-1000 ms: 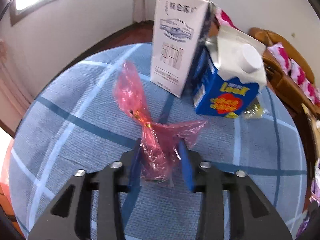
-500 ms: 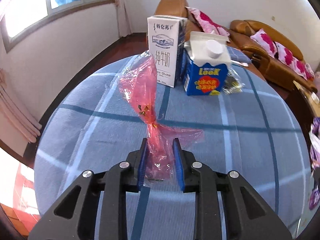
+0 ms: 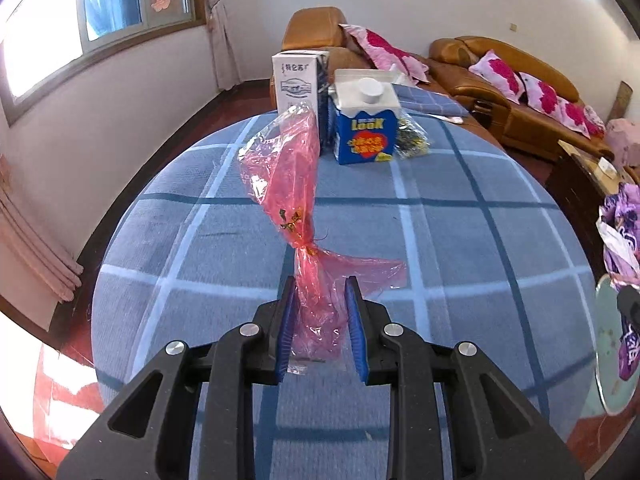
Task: Collect trash
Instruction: 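Carry the purple wrapper and pink bag over the teal bucket with both tools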
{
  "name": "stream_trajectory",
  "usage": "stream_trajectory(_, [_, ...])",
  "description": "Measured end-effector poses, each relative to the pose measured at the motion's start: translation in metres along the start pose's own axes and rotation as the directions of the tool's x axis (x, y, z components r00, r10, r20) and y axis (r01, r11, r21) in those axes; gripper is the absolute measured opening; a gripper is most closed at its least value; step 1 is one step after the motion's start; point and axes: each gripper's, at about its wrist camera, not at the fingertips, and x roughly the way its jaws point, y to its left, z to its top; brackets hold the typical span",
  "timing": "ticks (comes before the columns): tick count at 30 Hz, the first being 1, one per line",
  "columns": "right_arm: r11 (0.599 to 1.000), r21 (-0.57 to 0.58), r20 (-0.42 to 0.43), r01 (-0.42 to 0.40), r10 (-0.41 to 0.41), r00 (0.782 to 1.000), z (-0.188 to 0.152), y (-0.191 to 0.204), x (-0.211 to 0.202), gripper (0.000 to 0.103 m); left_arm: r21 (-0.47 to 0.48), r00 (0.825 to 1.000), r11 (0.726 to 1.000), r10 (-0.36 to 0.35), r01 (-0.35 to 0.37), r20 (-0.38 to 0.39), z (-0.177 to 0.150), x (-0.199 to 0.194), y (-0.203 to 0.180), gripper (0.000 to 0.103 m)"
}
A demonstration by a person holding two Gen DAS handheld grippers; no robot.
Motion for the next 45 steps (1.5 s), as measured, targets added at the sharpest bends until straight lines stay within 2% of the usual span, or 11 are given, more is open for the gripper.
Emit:
stream_trajectory(22, [0.994,0.091,0.059,0.057,-0.063,0.996,-0.045,-0.045,-0.065,0.020,0.163,0.996,0.984,-0.080,0.074,0.034,-0.054,-0.056,-0.073,0.024])
stream_trajectory(45, [0.976,0.184,0.106,0.116,-0.137,0.985,-0.067,-0.094,-0.112,0.020,0.304,0.987,0.945,-0.146,0.120,0.064,-0.082,-0.098,-0.137,0.024])
